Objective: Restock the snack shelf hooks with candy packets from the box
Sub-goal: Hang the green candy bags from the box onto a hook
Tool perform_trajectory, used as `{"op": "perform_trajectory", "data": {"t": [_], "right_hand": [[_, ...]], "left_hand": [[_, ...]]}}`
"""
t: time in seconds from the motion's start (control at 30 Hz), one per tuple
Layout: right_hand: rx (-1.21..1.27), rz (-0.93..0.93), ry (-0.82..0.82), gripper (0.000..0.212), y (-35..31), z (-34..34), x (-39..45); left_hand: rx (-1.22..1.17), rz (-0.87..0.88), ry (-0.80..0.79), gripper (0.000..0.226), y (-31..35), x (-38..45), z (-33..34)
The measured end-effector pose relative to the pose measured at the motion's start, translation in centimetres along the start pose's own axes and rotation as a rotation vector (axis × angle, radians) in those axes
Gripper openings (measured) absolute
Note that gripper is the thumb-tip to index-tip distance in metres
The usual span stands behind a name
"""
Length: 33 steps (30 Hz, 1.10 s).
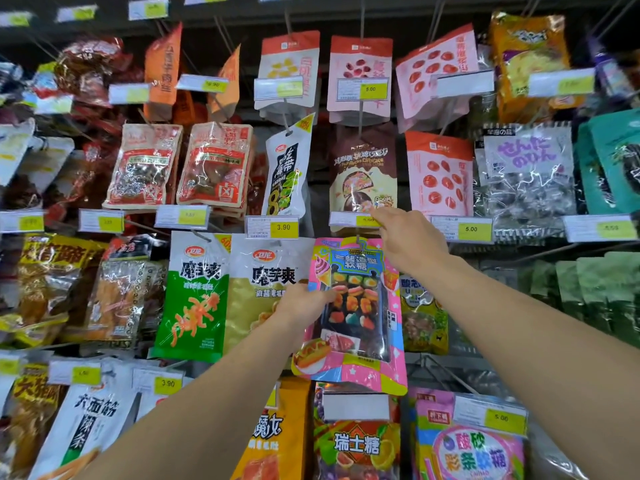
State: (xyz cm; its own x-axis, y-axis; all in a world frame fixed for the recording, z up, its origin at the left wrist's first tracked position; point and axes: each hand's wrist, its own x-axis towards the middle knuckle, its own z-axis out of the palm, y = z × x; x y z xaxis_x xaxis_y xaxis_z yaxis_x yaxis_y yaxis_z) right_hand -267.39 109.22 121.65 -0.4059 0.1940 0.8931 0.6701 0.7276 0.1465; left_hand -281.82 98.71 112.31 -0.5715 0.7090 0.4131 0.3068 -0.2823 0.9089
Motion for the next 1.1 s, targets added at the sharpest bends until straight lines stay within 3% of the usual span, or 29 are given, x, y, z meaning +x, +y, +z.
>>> {"op": "perform_trajectory", "data": {"t": [0.07, 0.23, 0.37, 0.47, 0.67, 0.77, 0.83, 1.1], "right_hand": [[0.047, 0.025, -0.02, 0.058, -0.3, -0.2, -0.7], [0.286, 0.172, 0.097, 0.06, -0.9, 1.0, -5.4], [0.629, 0.369, -0.08, 0.074, -1.8, 3.5, -10.9], [0.753, 0.392, -0.193, 0.083, -2.1, 4.3, -14.3], [0.689, 0.434, -0.22, 0.054, -2.0, 5.4, -16.4], [0.671, 0.425, -0.199, 0.049, -1.9, 5.9, -16.2], [0.647, 0.423, -0.187, 0.05, -2.0, 6.0, -16.0], [0.437, 0.418, -0.25, 0.057, -2.0, 6.1, -13.6]], "left_hand": [[-0.003, -0.003, -0.021, 0.009, -0.2, -0.1, 0.0], [-0.028, -0.025, -0.016, 0.025, -1.8, 0.1, -0.2], [-0.055, -0.07, -0.028, 0.053, -3.1, 0.1, 0.1], [0.009, -0.05, -0.013, 0.041, -4.3, 0.4, 0.1], [0.296, 0.137, 0.066, 0.037, -6.7, -0.8, -0.6], [0.377, 0.296, 0.094, 0.06, -7.1, -1.6, -0.8], [0.501, 0.391, 0.112, 0.058, -7.1, -1.7, -0.9], [0.656, 0.308, 0.028, 0.057, -4.5, -0.6, -0.7]]}}
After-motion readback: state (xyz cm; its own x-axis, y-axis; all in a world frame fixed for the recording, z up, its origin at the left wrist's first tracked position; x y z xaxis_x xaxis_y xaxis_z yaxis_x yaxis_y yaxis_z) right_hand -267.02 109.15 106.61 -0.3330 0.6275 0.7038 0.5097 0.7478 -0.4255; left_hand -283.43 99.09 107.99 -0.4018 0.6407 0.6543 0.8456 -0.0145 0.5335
